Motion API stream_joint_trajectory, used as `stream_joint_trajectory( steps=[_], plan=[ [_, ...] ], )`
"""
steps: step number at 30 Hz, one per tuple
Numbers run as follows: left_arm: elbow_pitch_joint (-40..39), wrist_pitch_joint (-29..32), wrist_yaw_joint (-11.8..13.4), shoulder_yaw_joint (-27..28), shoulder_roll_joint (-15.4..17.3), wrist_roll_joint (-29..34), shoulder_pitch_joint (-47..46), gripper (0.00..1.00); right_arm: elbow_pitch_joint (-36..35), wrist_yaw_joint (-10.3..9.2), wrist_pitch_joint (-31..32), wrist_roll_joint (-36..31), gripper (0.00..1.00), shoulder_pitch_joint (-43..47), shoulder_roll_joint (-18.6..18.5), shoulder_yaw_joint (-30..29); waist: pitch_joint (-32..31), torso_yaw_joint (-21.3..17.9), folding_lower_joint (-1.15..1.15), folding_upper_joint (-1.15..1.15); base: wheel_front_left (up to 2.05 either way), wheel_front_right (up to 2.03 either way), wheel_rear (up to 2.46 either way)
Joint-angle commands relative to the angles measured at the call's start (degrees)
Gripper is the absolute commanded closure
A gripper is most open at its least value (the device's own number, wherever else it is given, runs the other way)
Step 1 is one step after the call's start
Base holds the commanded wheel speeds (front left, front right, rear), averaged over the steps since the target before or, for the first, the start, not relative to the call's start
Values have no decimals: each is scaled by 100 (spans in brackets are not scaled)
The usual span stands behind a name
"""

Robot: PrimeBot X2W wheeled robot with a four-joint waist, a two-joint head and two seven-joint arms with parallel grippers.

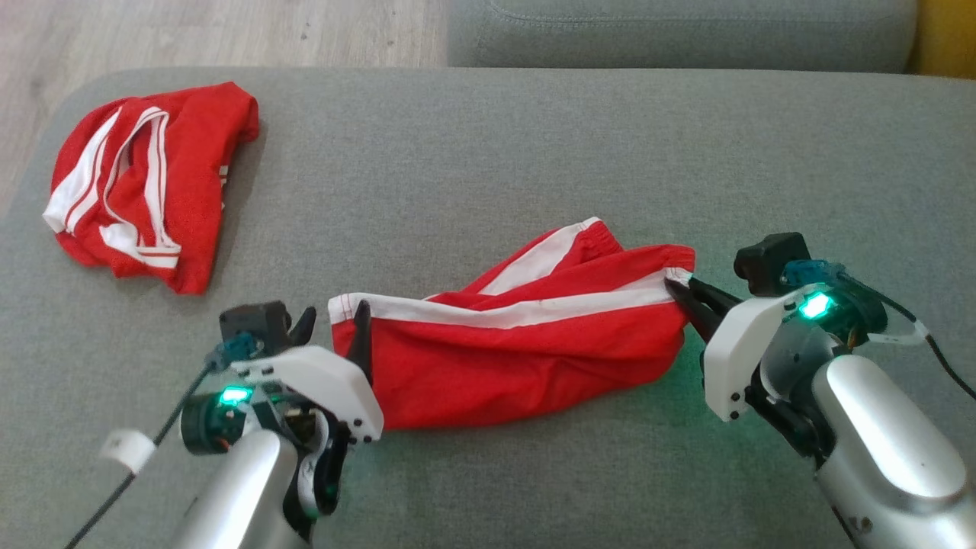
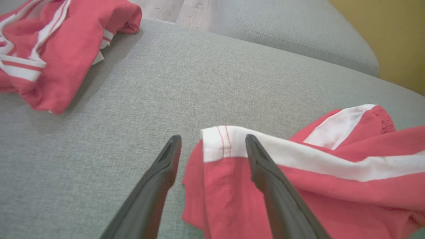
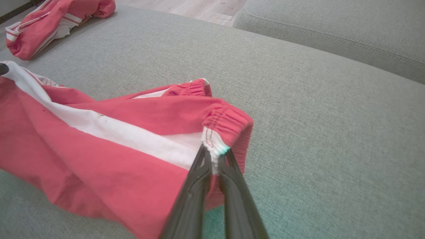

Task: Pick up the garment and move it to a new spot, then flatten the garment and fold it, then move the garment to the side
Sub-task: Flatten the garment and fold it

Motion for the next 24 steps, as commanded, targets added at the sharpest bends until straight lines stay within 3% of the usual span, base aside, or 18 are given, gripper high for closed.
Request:
stream_joint_trajectory(
  steps=[1, 7, 22, 24],
  plan=[
    [-189, 103, 68, 252, 55, -91, -355, 0, -225, -4, -64, -57, 100, -89, -2, 40, 44, -17, 0, 0, 0, 0, 0],
    [-150, 536, 234, 216, 104, -113, -470, 0, -231, -4, -76, -100, 100, -94, 22, 24, 117, -36, 0, 0, 0, 0, 0],
    [-411, 766, 143, 46, 91, -163, -681, 0, -199, -4, -144, -136, 100, -139, 81, 18, 241, -122, 0, 0, 0, 0, 0],
    [-434, 787, 142, 28, 109, -154, -690, 43, -191, -4, -149, -133, 100, -142, 94, 27, 249, -136, 0, 0, 0, 0, 0]
  ],
)
